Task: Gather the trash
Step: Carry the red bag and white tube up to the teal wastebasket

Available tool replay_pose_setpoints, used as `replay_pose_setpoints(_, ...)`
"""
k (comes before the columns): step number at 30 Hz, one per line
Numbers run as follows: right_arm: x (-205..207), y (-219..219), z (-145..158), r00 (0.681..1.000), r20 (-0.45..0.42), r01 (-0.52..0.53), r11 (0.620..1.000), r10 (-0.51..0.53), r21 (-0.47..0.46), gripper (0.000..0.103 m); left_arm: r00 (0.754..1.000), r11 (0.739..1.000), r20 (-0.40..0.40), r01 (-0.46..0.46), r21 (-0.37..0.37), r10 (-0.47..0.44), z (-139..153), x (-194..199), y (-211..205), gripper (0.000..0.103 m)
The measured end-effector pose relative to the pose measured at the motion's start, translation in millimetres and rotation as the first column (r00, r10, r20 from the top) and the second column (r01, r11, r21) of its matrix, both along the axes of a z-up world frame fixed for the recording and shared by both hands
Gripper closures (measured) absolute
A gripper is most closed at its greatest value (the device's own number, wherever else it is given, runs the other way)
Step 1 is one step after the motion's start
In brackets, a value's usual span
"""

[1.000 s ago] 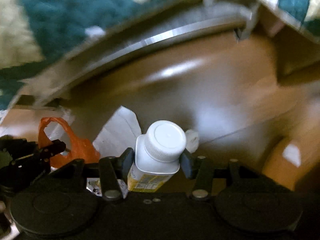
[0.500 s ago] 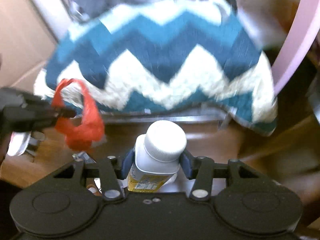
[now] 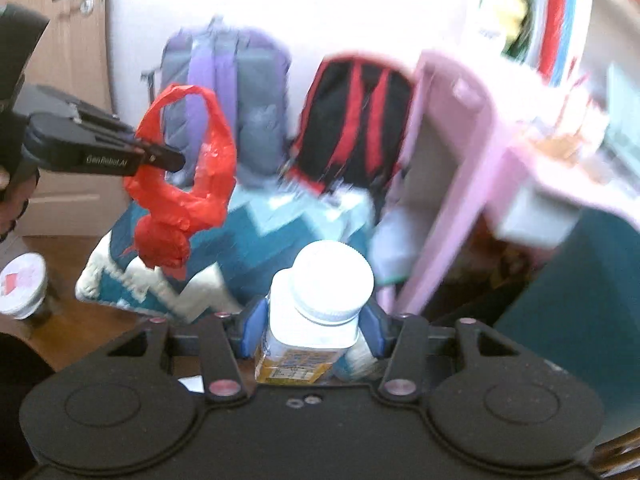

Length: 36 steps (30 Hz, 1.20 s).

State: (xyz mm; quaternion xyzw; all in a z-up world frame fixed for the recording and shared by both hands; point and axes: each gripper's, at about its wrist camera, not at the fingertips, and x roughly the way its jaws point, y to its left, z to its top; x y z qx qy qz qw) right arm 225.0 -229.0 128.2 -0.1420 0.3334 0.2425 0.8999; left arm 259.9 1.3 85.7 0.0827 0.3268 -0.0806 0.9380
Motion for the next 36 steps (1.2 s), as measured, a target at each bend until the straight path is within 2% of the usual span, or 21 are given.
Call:
replay_pose_setpoints(4, 0.0, -39.3, 45.1, 0.992, 0.106, 0.062, 0.998, -0.062, 0.006, 0.054, 0.993, 0.999, 0.106, 0.045, -0.014, -0.044, 64.5, -0.5, -49.2, 0.099)
replay_pose_setpoints(10, 3.7, -112.4, 102.6, 0.952, 0.228, 0.197, 0.979, -0.203, 0.051, 0.054, 0.967, 0.993, 0.236, 0.112, -0.043, -0.099, 144.5, 8.8, -121.0, 0.099)
replay_pose_setpoints(15, 17.6, -167.6, 121.6, 0.919, 0.243, 0.304, 0.951, -0.310, 0.062, 0.054, 0.942, 0.984, 0.300, 0.171, -0.043, -0.151, 190.0, 21.4, -188.7, 0.099)
replay_pose_setpoints(19, 31.8, -204.6, 119.5, 0.902, 0.227, 0.368, 0.929, -0.367, 0.040, 0.054, 0.927, 0.973, 0.320, 0.224, -0.054, -0.196, 207.9, 36.2, -238.5, 0.099)
replay_pose_setpoints(22, 41.5, -226.4, 108.7, 0.898, 0.194, 0.395, 0.918, -0.394, 0.034, 0.054, 0.920, 0.962, 0.317, 0.265, -0.065, -0.232, 209.0, 51.3, -274.5, 0.099)
replay_pose_setpoints(26, 50.8, -244.6, 92.0, 0.896, 0.161, 0.416, 0.909, -0.414, 0.023, 0.054, 0.917, 0.951, 0.284, 0.304, -0.051, -0.278, 193.5, 67.2, -320.5, 0.099)
replay_pose_setpoints(36, 75.5, -253.3, 46.2, 0.921, 0.065, 0.387, 0.919, -0.383, -0.070, 0.053, 0.937, 0.943, 0.122, 0.332, -0.012, -0.328, 113.1, 105.6, -385.6, 0.099)
